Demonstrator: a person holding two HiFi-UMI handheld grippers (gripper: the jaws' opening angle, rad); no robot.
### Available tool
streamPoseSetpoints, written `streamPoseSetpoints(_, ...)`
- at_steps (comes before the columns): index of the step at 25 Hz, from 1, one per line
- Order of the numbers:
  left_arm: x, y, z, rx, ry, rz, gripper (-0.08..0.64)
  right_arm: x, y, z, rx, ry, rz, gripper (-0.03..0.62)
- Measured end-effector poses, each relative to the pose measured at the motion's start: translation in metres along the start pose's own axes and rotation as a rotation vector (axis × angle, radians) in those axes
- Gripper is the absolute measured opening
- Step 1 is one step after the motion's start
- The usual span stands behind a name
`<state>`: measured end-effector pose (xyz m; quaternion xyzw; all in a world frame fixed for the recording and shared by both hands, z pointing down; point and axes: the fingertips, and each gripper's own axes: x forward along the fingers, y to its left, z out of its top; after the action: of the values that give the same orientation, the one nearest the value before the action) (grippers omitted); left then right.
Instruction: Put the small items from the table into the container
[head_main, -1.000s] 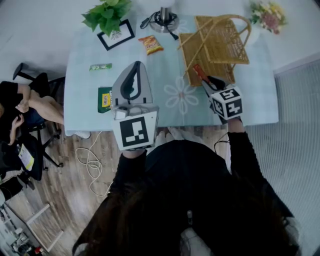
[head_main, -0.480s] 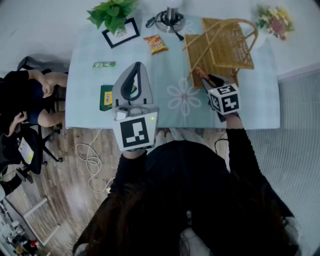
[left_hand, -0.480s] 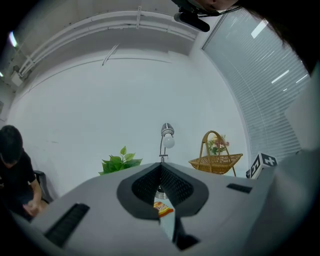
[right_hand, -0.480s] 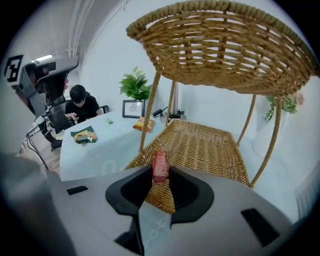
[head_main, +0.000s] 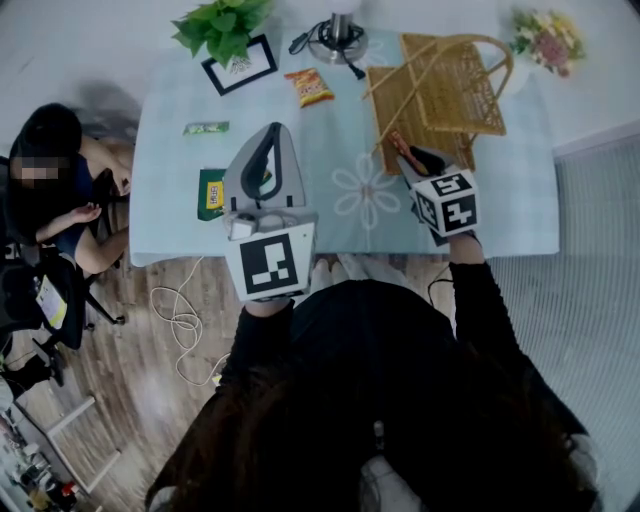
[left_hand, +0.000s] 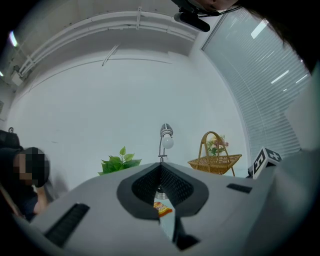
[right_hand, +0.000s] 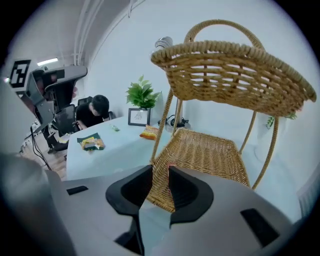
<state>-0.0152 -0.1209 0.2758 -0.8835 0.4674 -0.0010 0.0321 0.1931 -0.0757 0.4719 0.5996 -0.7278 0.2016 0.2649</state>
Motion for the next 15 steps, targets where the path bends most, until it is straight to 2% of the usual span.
streamPoseSetpoints(5, -0.003, 0.0, 0.001, 0.01, 0.003, 0.001, 0.002, -0.004, 0.021, 0.02, 0.029, -0.072, 0.06, 0.097)
streamPoseSetpoints(10, -0.012, 0.006, 0.002, 0.019, 0.005, 0.02, 0.002, -0.007, 0.049, 0.045, 0.003, -0.146, 0.108, 0.054)
streamPoseSetpoints(15, -0.023, 0.015, 0.001, 0.023, 0.013, 0.049, 0.002, -0.008, 0.07, 0.081, -0.046, -0.242, 0.123, 0.026)
